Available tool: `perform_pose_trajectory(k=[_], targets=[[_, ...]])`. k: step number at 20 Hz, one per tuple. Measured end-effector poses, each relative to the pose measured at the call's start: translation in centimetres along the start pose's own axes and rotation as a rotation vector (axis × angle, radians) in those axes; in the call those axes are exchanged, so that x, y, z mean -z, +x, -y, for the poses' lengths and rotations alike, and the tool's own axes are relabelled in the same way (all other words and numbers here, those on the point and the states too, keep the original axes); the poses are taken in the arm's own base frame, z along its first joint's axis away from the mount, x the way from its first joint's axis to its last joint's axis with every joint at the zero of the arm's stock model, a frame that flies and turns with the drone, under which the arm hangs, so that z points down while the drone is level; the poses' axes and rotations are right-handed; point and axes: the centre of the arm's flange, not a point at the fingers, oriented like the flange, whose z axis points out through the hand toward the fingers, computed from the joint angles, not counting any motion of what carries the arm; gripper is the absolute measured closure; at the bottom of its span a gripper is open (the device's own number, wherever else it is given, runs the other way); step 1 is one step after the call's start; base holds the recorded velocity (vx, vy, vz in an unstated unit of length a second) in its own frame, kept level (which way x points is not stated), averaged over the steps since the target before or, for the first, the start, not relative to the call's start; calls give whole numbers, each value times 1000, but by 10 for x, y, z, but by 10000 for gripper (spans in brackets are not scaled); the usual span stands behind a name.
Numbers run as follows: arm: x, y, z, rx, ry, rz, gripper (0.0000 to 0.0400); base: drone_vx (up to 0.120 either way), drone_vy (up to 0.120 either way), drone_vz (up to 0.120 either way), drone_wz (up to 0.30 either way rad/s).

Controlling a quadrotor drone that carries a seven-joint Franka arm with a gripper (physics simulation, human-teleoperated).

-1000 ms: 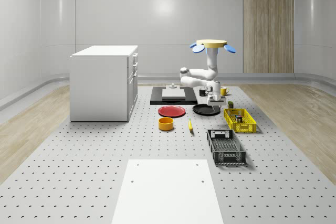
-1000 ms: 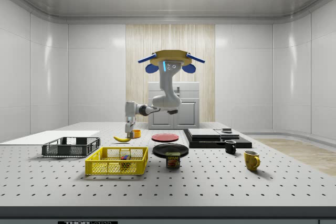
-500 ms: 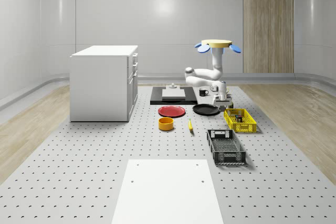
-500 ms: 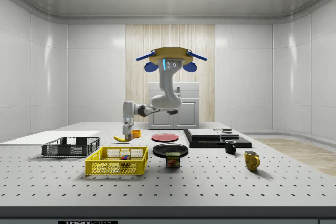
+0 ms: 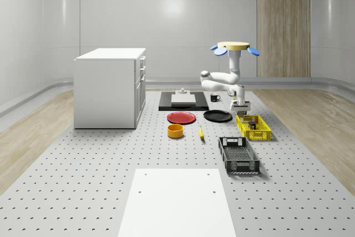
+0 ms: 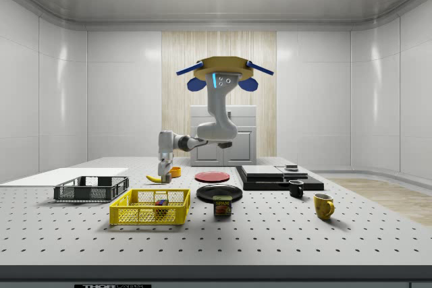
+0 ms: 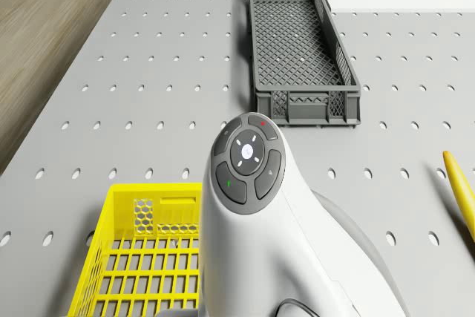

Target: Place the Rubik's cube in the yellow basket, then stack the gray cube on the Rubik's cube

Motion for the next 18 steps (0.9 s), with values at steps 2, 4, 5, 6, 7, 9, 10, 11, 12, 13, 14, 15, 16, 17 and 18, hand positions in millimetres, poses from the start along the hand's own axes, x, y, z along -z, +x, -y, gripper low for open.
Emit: perform_pose_trajectory(k=[2,4,5,6,7,9,10,11,12,13,14,15,16,17,18], targets=[[0,0,0,0,0,0,150,0,120,-20,0],[0,0,0,0,0,0,150,0,120,-120,0],[0,0,0,0,0,0,150,0,120,-120,0],[0,0,0,0,0,0,150,0,120,-120,0],[0,0,0,0,0,0,150,0,120,-120,0],[0,0,0,0,0,0,150,0,120,-80,0],[0,0,0,0,0,0,150,0,120,0,0],[0,0,0,0,0,0,150,0,120,0,0],[0,0,0,0,0,0,150,0,120,0,0],[0,0,0,0,0,0,150,0,120,0,0],[0,0,0,0,0,0,150,0,120,0,0],[0,0,0,0,0,0,150,0,120,0,0],[0,0,0,0,0,0,150,0,80,0,0],[0,0,0,0,0,0,150,0,0,0,0],[0,0,0,0,0,0,150,0,0,0,0]])
